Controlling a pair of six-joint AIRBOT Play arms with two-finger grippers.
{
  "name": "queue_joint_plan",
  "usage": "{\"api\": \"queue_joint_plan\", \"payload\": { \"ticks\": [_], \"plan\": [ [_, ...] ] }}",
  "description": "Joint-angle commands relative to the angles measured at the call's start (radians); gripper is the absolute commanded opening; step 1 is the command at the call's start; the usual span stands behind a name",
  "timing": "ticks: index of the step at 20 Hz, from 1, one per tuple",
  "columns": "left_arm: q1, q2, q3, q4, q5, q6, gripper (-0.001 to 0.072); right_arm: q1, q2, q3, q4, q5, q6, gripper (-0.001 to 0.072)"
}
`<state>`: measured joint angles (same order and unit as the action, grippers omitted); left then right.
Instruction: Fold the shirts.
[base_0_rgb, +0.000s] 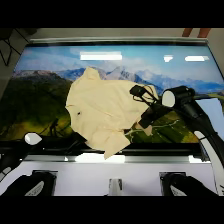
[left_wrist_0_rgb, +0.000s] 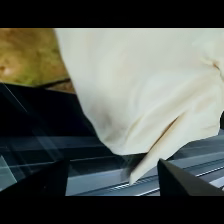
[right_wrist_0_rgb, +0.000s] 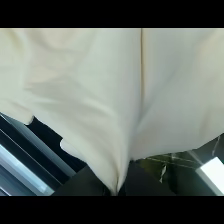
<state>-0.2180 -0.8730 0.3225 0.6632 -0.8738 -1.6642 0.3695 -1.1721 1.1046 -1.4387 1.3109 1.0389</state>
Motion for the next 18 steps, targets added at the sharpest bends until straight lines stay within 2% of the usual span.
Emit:
{"api": "queue_joint_plan", "payload": {
  "ticks": [1,2,5,6,7,8,9,10,13,14,18],
  "plan": [
    [-0.111,-0.083,-0.024,-0.108,0.179,-0.006,0.0600,0.001,-0.001,0.000,0.000,0.014,0.000,0.0031],
    [-0.137,-0.121,-0.023,-0.141,0.204,0.006,0.0603,0.001,-0.001,0.000,0.000,0.021,0.000,0.0031],
    [-0.187,-0.217,-0.011,-0.303,0.253,0.155,0.0593,0.001,0.000,0.000,0.000,0.027,0.000,0.0031],
    [-0.197,-0.241,0.001,-0.333,0.291,0.164,0.0496,0.001,0.002,0.000,0.000,0.024,0.000,0.0031],
    [-0.201,-0.255,0.013,-0.351,0.343,0.164,0.0291,0.001,0.008,0.001,-0.002,0.020,0.000,0.0031],
    [-0.200,-0.257,0.027,-0.354,0.387,0.161,0.0136,0.001,0.018,0.005,-0.006,0.016,0.000,0.0031],
    [-0.196,-0.251,0.053,-0.354,0.412,0.183,0.0037,0.001,0.034,0.016,-0.025,0.015,0.000,0.0031],
    [-0.185,-0.238,0.094,-0.353,0.405,0.264,0.0036,0.001,0.050,0.036,-0.061,0.014,-0.002,0.0031],
    [-0.127,-0.114,0.297,-0.332,0.311,0.629,0.0035,0.001,0.108,0.169,-0.257,-0.001,-0.046,0.0031],
    [-0.082,-0.060,0.385,-0.303,0.280,0.668,0.0035,0.001,0.127,0.237,-0.320,-0.019,-0.034,0.0031],
    [0.199,0.145,0.845,-0.290,0.315,0.560,0.0035,0.001,0.209,0.591,-0.484,-0.082,-0.032,0.0031]
  ]
}}
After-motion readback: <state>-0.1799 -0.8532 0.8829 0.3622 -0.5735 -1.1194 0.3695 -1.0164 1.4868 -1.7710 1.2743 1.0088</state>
